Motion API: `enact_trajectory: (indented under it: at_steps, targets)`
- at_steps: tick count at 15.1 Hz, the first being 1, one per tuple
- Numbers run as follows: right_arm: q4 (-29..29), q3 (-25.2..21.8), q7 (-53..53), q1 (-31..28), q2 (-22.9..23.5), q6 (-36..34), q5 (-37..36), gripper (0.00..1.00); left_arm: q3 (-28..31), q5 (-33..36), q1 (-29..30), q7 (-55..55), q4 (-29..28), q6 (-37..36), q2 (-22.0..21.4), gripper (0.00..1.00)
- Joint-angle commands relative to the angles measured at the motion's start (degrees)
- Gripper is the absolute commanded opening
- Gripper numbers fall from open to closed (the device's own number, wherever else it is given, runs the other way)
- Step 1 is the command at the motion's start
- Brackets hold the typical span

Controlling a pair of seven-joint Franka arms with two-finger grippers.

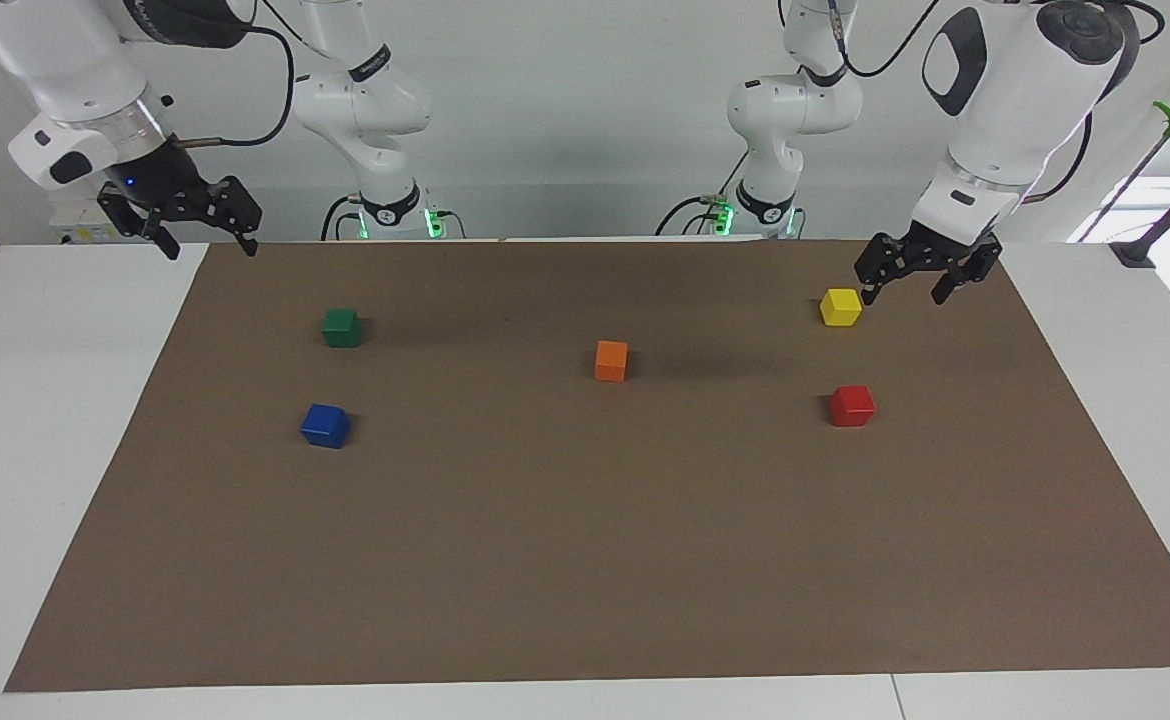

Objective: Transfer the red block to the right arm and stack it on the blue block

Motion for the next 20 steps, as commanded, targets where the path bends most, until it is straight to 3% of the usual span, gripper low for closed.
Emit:
enact_trajectory:
  at_steps: [1, 4, 8, 12, 17, 20]
  targets:
    - [-1.98, 0.38, 0.63, -0.47, -1.55, 1.32, 0.89, 1.0, 0.26, -0.81, -0.26, 0.87, 0.27, 0.12, -0.06, 1.0]
    - [-1.98, 0.38, 0.63, -0.47, -1.55, 1.23, 0.89, 1.0, 0.52, -0.9, -0.26, 0.44, -1.04, 0.38, -0.68, 1.0]
    - [-1.98, 0.38, 0.54, -0.47, -1.55, 1.23, 0.89, 1.0, 0.52, -0.9, 0.09, -1.85, -7.63, 8.18, -2.96, 1.0]
    - [-1.98, 0.38, 0.37, -0.47, -1.55, 1.23, 0.89, 1.0, 0.7, -0.81, 1.32, -1.24, -8.25, 13.19, 3.34, 1.0]
    - [-1.98, 0.38, -0.07, -0.64, -1.55, 0.97, 0.89, 1.0, 0.78, -0.03, 1.68, -0.9, -22.12, 34.63, 7.57, 1.0]
    - [-2.68, 0.38, 0.19, -0.38, -1.72, 1.15, 0.37, 1.0, 0.78, 1.29, 2.29, 0.61, -22.32, 35.19, 8.64, 1.0]
